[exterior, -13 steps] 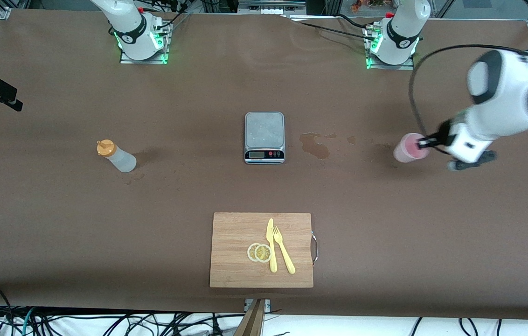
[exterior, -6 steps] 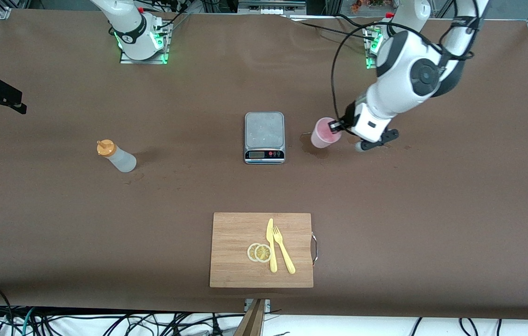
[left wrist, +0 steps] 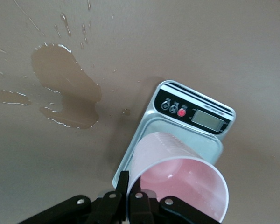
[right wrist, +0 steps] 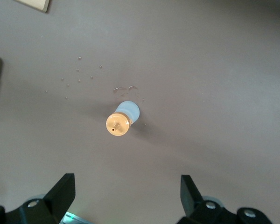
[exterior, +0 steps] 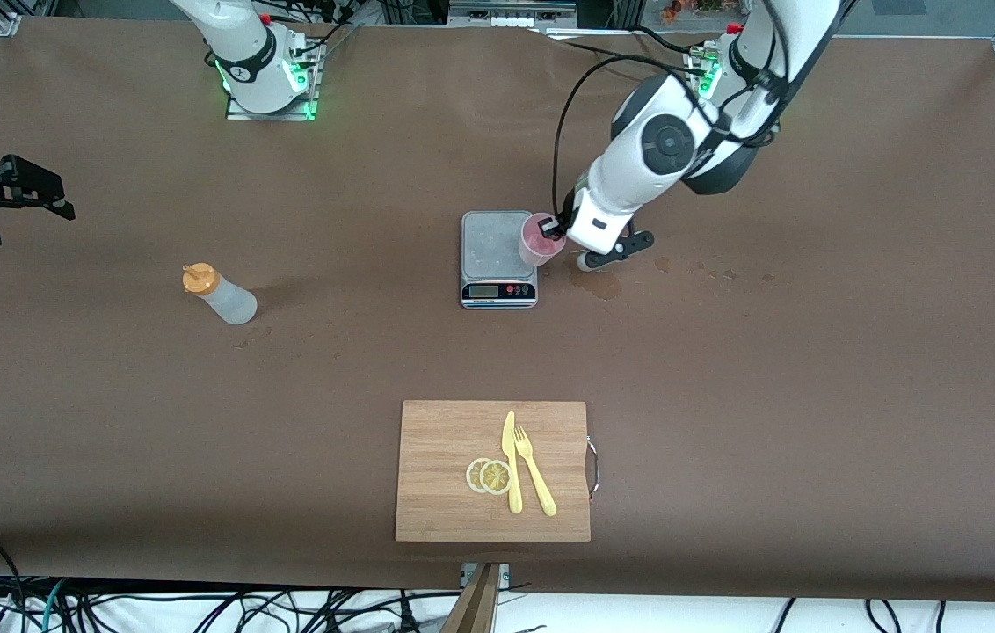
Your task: Add sauce to pink cup with both arms
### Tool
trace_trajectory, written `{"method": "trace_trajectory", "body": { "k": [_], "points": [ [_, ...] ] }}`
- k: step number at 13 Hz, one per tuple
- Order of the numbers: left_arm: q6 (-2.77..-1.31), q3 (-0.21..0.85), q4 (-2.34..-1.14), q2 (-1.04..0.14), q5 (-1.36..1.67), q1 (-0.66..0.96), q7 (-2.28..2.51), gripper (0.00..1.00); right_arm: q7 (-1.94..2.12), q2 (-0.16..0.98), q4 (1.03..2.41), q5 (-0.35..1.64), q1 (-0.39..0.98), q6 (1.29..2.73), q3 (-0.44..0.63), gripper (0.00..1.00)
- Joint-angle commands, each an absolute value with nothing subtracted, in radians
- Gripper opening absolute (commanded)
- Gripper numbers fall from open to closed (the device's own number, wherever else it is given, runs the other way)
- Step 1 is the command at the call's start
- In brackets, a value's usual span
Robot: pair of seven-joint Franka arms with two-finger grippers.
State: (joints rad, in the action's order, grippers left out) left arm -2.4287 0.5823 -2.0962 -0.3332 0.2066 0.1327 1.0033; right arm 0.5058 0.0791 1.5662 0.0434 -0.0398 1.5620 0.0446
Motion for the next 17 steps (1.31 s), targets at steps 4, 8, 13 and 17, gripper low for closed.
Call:
{"method": "trace_trajectory", "body": {
  "k": [4,8,13,17],
  "points": [
    [-2.496,0.587,-2.024,-0.458,0.104,0.187,1.184,0.0,0.811,0.086,1.604,0.135,-0.147,1.546,0.046,1.0],
    [-2.494,0.575,-2.005,-0.486,0.101,0.252,1.218,0.0,0.969,0.084,1.667,0.185,-0.231,1.555,0.046,1.0],
    [-2.47,0.577,-2.002,-0.448,0.094,0.256,1.272,1.0,1.286,0.095,1.811,0.345,-0.317,1.611,0.046,1.0],
    [-2.22,0.586,-1.932,-0.342,0.092,0.252,1.31,1.0,1.628,0.184,1.858,0.431,-0.391,1.617,0.046,1.0]
  ]
}}
